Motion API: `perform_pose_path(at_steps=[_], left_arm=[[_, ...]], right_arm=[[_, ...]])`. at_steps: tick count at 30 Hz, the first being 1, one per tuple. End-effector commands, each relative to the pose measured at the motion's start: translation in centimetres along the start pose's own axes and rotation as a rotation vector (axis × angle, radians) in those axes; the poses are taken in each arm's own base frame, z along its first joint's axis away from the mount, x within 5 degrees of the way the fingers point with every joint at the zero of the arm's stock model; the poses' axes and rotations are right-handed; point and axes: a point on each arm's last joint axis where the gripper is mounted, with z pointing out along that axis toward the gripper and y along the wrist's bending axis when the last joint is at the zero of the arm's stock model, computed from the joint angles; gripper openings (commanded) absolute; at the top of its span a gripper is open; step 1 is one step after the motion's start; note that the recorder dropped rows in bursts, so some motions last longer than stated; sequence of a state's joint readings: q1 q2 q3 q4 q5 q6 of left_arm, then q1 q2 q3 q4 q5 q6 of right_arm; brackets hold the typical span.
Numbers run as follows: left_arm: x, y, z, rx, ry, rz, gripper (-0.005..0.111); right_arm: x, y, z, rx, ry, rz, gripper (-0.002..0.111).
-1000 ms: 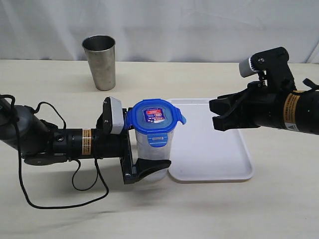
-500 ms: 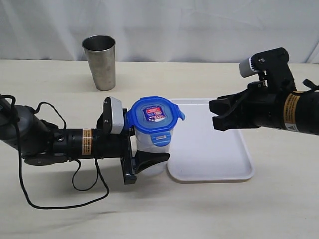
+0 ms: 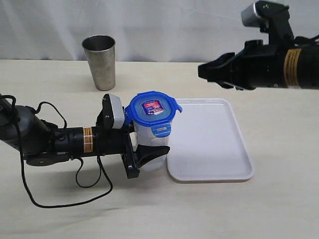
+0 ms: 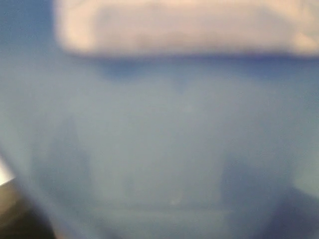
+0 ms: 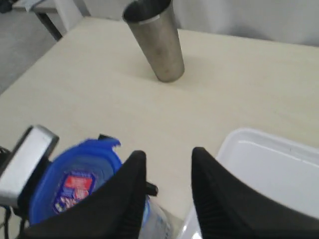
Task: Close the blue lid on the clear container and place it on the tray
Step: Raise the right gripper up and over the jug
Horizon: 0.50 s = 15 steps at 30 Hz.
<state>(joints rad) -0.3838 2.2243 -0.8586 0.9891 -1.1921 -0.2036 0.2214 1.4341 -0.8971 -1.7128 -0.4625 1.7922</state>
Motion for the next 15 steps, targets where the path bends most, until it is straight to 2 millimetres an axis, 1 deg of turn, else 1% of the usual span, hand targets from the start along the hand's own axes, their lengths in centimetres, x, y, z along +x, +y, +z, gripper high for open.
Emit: perform_pose_path(at_steps=[1, 4, 7, 9, 10, 12, 15], left_arm=[[0.1, 0.1, 0.1, -0.01, 0.009, -0.004, 0.0], [0.1, 0.1, 0.1, -0.009, 0.009, -0.006, 0.0], [0.1, 0.1, 0.1, -0.009, 0.009, -0.006, 0.0], [0.1, 0.1, 0.1, -0.009, 0.009, -0.006, 0.0], [0.1, 0.1, 0.1, -0.009, 0.009, -0.006, 0.0], [0.1, 0.1, 0.1, -0.006, 0.01, -0.005, 0.0], [0.3, 0.2, 0.1, -0.013, 0.035, -0.005, 0.0]], right_arm=[[-2.2, 1.1, -0.4, -0.091, -0.029, 0.031, 0.05], [-2.7, 1.4, -0.2, -0.131, -0.02, 0.14, 0.047], [-3.2, 0.8, 0.5, -0.097, -0.033, 0.119, 0.046], [-3.6, -0.7, 1.1, 0.038, -0.073, -0.019, 0.046], [-3.7, -1.4, 1.2, 0.108, -0.086, -0.039, 0.046], [-4.0, -3.2, 0.9, 0.311, -0.127, -0.056, 0.046], [-4.2, -5.6, -0.2, 0.604, -0.174, -0.09, 0.046]])
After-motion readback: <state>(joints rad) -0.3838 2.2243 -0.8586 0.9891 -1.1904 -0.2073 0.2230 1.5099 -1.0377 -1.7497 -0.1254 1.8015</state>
